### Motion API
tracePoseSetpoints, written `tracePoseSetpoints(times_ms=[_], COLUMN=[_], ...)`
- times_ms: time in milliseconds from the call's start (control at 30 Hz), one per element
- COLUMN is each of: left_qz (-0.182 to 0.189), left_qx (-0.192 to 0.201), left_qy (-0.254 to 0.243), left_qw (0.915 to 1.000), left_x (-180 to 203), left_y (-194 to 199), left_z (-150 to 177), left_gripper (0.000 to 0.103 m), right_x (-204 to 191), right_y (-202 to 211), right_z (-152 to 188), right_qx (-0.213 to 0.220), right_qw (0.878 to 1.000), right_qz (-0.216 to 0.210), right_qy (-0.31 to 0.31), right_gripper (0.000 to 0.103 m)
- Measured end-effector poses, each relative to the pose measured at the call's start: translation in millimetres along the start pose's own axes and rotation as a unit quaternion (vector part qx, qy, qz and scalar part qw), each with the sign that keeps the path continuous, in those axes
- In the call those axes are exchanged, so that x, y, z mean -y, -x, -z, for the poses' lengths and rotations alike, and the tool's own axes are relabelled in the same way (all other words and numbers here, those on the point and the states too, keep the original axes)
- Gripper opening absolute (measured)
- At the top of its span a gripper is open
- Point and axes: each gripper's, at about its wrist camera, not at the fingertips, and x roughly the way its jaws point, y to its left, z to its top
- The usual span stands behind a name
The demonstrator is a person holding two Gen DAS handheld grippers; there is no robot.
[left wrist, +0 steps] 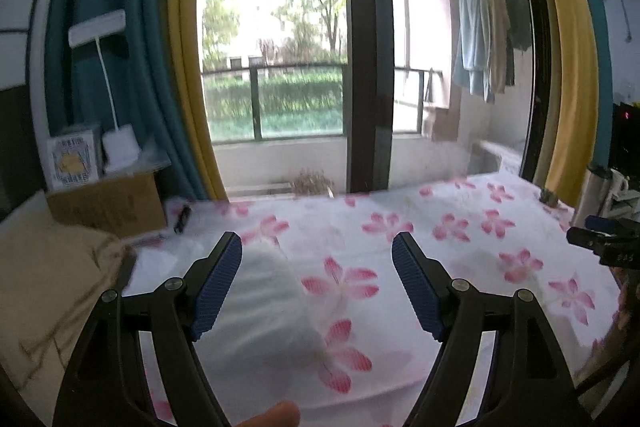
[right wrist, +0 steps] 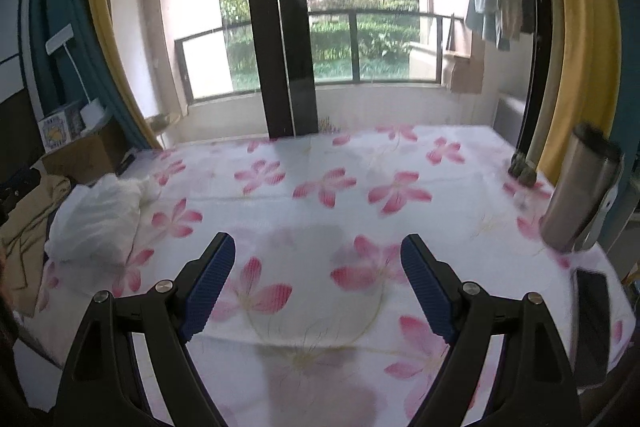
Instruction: Fold large clothes
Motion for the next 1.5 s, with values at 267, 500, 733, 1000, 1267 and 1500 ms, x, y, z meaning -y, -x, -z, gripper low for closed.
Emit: tracePoseSetpoints(times_ms=[267,500,733,1000,1267,1500], left_qz=[-0.02,-0.028,-0.04,-0.045,-0.036,-0.031], left_qx=[0.063,0.093,0.107,0.097,0.079,0.078], left_qy=[-0.002,0.01,0.035,0.044,0.04,0.046], left_qw=[0.9978,0.9952,0.9928,0.9933,0.9954,0.9954], left_x=[-2.8,-7.6,-21.9,-35.2,-47.8,-56.8], left_y=[20.4,39.4,48.9,43.8,32.7,25.9], left_z=[-24.0,-28.3,-23.6,-11.3,-3.2,0.1], left_gripper=[0.08,0.08,0.08,0.08,0.08,0.08], right_x=[-1.0,-20.7,-43.5,-58.1,-65.5,-76.3], right_y=[28.9,57.3,69.3,63.1,53.9,45.0], right_z=[-32.1,-44.9,-41.9,-34.0,-28.1,-26.4], right_qx=[0.068,0.11,0.138,0.138,0.128,0.118], right_qw=[0.998,0.993,0.989,0.989,0.99,0.99], right_qz=[0.008,0.025,0.035,0.043,0.053,0.056], right_qy=[0.001,0.025,0.045,0.046,0.037,0.046], right_gripper=[0.085,0.085,0.095,0.095,0.095,0.095])
